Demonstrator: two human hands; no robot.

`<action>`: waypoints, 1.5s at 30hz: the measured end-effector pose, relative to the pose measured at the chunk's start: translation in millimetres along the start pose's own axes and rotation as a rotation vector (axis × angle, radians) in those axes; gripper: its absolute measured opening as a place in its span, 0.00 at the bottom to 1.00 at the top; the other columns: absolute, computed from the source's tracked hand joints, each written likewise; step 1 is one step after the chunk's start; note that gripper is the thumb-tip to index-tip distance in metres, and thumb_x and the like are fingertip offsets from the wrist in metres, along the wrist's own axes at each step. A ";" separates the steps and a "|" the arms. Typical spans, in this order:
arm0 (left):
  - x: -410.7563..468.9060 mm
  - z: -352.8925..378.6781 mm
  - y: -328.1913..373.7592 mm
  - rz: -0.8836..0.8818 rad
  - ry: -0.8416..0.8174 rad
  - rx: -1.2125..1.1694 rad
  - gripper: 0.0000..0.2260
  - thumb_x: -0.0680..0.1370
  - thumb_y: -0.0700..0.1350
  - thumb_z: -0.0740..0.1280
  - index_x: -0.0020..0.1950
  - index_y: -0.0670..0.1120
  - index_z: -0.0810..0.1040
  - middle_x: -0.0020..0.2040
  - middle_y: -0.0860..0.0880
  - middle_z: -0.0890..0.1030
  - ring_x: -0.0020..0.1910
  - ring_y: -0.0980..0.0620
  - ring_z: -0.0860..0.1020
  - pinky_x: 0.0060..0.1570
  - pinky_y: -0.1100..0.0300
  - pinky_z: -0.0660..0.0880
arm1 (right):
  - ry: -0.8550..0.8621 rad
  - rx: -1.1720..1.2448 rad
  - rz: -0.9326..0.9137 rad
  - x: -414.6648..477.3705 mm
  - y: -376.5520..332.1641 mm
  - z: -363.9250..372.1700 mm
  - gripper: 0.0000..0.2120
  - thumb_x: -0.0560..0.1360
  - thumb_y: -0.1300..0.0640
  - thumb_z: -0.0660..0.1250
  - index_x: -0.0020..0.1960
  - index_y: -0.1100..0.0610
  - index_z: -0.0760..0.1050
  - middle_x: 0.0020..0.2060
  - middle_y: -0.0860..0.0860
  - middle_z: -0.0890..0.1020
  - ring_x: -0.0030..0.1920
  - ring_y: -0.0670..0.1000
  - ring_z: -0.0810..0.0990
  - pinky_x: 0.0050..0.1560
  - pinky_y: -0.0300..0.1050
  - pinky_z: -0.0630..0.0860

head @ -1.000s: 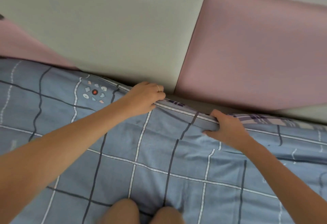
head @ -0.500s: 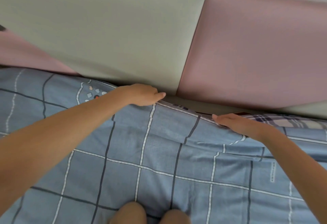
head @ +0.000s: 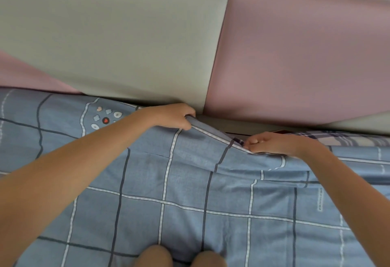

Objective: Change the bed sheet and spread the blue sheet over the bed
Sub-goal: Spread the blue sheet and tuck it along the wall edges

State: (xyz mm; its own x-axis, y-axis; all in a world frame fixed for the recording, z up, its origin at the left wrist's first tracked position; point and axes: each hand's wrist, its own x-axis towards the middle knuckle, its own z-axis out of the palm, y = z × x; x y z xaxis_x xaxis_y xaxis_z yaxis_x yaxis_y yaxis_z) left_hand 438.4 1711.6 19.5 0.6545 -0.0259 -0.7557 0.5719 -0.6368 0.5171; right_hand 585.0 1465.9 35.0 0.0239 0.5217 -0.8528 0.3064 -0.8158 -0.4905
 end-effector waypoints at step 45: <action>73.5 81.8 24.7 -0.040 0.000 0.231 0.13 0.77 0.48 0.66 0.56 0.41 0.75 0.57 0.41 0.77 0.56 0.43 0.75 0.48 0.57 0.68 | 0.072 0.319 0.350 33.5 34.5 17.4 0.14 0.80 0.52 0.62 0.48 0.61 0.80 0.46 0.54 0.82 0.45 0.51 0.80 0.49 0.44 0.76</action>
State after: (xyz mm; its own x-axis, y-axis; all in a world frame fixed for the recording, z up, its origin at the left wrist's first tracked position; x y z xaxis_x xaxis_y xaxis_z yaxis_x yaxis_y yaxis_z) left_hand 460.1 1631.0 -56.1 0.6336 0.0033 -0.7737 0.4695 -0.7965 0.3811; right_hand 579.8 1450.9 -13.5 0.1431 0.2085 -0.9675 -0.0392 -0.9756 -0.2161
